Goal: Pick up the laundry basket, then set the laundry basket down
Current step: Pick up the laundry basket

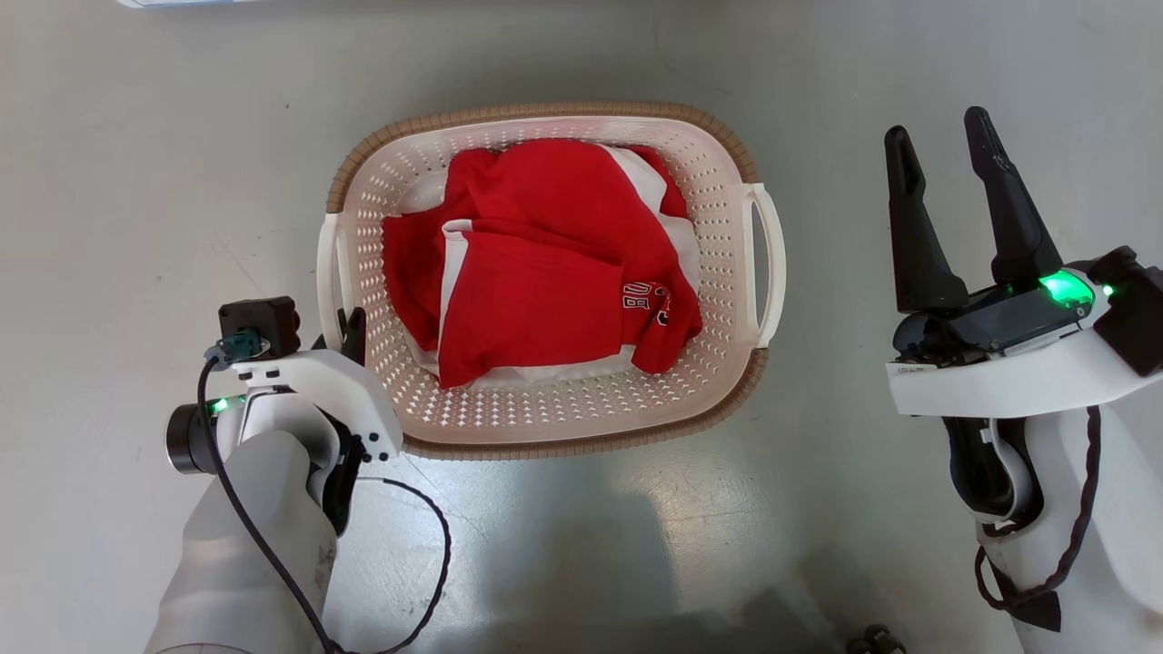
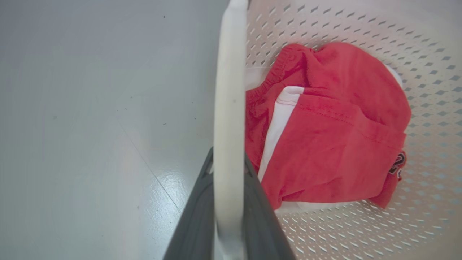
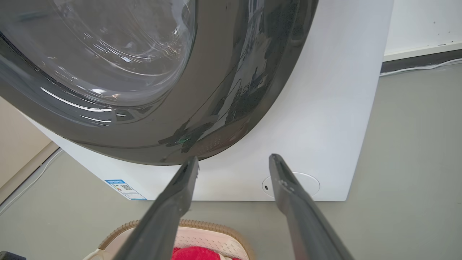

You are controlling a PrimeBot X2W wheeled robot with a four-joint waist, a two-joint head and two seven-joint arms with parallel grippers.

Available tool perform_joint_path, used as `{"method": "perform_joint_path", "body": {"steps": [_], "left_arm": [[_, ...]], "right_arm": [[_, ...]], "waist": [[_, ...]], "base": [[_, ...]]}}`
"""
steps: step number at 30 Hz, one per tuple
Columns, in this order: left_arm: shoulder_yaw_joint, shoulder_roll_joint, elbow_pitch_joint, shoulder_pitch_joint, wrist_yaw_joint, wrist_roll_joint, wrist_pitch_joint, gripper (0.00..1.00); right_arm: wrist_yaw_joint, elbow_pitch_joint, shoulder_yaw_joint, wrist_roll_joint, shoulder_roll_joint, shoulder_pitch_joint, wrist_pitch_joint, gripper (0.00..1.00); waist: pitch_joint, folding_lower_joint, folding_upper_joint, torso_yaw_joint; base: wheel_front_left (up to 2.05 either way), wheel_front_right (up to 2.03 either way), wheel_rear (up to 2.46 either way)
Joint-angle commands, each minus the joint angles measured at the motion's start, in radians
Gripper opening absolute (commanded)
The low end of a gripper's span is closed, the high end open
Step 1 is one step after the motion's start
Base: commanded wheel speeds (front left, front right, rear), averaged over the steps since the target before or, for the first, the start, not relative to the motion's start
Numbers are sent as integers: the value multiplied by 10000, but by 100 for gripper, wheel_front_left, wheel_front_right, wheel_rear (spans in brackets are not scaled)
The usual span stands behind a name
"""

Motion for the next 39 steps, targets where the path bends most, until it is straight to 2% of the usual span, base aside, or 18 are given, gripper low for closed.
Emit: {"method": "perform_joint_path", "body": {"steps": [1,2,4,5,17,28,39], "left_arm": [[134,130,-44,137,-142,-123,-65,0],[124,126,-1,118,-143,-136,-65,2],[96,112,165,82,-143,-182,-65,79],[76,100,262,54,-143,-235,-65,100],[85,154,334,115,-143,-522,-65,100],[394,340,-108,673,6,-590,-65,100],[1084,305,-2639,2292,-68,-540,-65,100]], "right_arm": [[2,-155,203,69,7,96,-65,100],[2,-151,205,70,5,89,-65,100],[2,-136,211,67,6,74,-65,100],[2,-129,212,67,4,68,-65,100],[2,8,252,87,66,48,-65,100],[2,279,298,119,144,151,-65,100],[2,765,365,175,390,599,-65,100]], "waist": [[9,-1,0,-1],[13,-1,0,-3],[10,-1,0,-14],[5,-1,0,-19],[-280,-1,0,-51],[-1244,-1,0,-52],[-3230,-1,0,-121]], "base": [[0,0,0],[0,0,0],[0,0,0],[0,0,0],[0,0,0],[0,0,0],[0,0,0]]}}
